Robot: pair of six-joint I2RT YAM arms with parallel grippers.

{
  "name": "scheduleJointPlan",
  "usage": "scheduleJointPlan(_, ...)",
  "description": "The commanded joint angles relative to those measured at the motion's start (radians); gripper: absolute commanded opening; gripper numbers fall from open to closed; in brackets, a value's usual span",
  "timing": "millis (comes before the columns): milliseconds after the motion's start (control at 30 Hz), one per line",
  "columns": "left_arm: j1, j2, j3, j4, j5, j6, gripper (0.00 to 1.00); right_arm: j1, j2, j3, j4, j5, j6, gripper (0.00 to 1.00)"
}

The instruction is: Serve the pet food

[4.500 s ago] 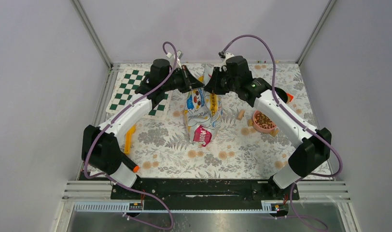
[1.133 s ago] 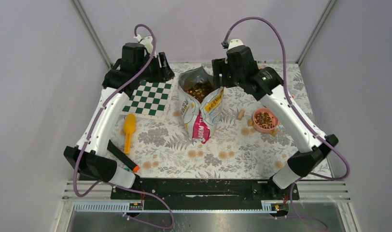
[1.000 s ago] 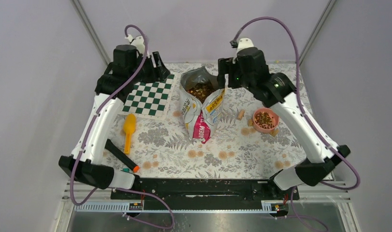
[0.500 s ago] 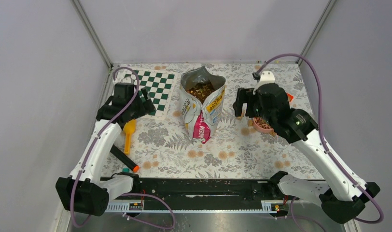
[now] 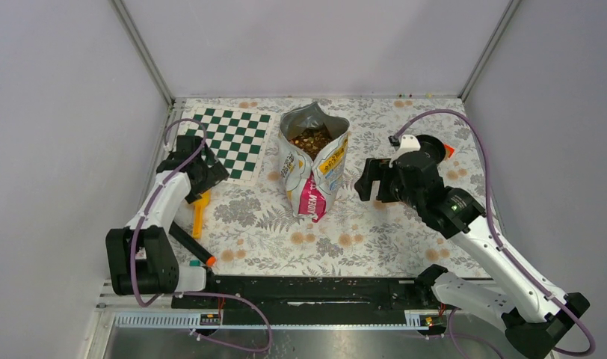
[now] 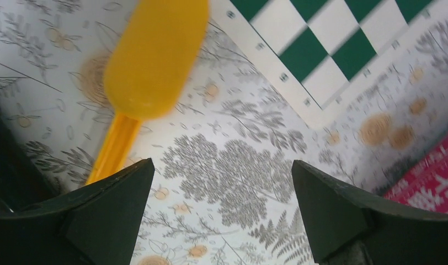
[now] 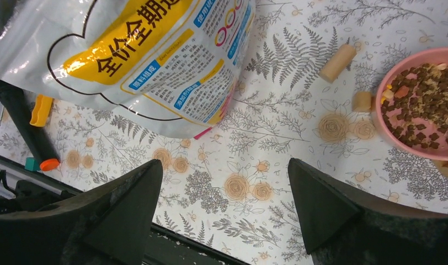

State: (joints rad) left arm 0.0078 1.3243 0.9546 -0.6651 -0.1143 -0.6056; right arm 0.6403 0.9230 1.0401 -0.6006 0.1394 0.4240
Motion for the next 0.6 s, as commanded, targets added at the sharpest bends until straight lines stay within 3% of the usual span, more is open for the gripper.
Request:
scheduleJointPlan(0,0.111,0.03,-0.01,0.095,-0.033,-0.027,0.99,-0.004,-0.03,-0.022,0.064,-0.037,0.021,0.92)
scheduleJointPlan(133,0.167,0.037,-0.039,0.147,-0.042,-0.052,0.99,-0.005,-0.021,-0.032,0.077,-0.059,0.019,0.92)
scheduleJointPlan(367,0.17,0.116,-0.085,0.178,-0.091,-0.093,0.99,-0.004,-0.005,-0.035,0.089,-0.083,0.018,0.92)
scheduleJointPlan(567,0.171,0.165,-0.11,0.241,-0.051,-0.084,0.99,-0.004,-0.02,-0.042,0.088,-0.076,0.011,0.92)
